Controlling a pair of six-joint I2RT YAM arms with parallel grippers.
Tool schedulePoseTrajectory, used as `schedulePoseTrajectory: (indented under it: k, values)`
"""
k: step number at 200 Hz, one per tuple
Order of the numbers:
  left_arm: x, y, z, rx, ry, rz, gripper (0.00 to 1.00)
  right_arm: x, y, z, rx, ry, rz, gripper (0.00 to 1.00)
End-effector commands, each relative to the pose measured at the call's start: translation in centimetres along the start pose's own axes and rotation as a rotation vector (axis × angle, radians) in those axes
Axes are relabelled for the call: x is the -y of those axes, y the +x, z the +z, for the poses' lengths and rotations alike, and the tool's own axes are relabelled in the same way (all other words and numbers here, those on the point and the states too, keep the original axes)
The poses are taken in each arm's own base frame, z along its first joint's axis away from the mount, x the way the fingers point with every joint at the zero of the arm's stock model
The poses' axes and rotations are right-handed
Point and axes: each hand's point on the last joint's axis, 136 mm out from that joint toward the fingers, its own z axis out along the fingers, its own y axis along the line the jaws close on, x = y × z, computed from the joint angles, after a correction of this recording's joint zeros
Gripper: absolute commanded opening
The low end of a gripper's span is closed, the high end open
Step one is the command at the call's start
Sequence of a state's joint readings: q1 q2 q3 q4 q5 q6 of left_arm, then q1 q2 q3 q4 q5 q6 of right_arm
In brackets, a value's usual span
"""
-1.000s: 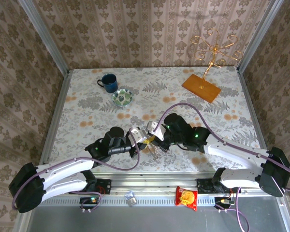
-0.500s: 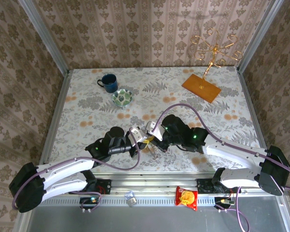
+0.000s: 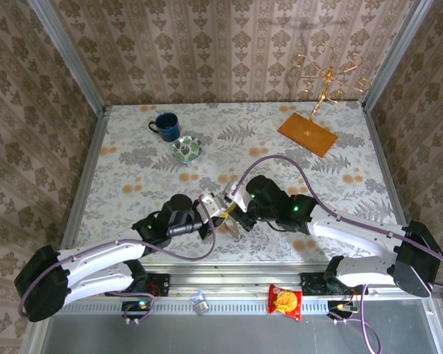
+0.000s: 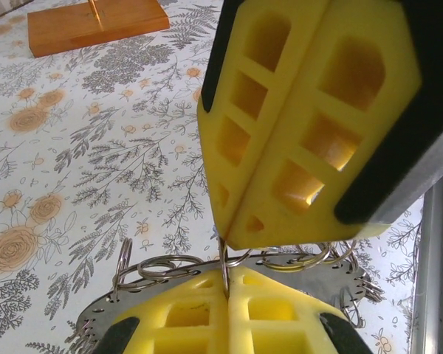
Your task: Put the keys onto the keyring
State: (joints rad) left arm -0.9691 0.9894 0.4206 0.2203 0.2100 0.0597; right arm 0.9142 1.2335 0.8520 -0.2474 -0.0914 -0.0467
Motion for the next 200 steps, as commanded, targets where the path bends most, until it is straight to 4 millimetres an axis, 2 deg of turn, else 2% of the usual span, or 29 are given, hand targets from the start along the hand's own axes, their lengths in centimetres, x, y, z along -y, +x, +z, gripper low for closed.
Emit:
schedulePoseTrajectory:
  k: [1,70,200]
  values:
    - [1.3,-1.9,-0.2,0.061,0.055,0.044,0.0,2.1,-2.2,-0.3,0.06,0.11,0.028,0.0]
    - [1.6,-2.0,-0.3,0.07,0.071,0.033,0.0,2.6,-2.2,-0.5,0.068,0.139,0.029,0.0]
    - [0.0,-1.9,0.0,0.073,-0.052,0.064,0.0,1.9,-2.0,-0.9,0.076,0.099,0.06,0.0]
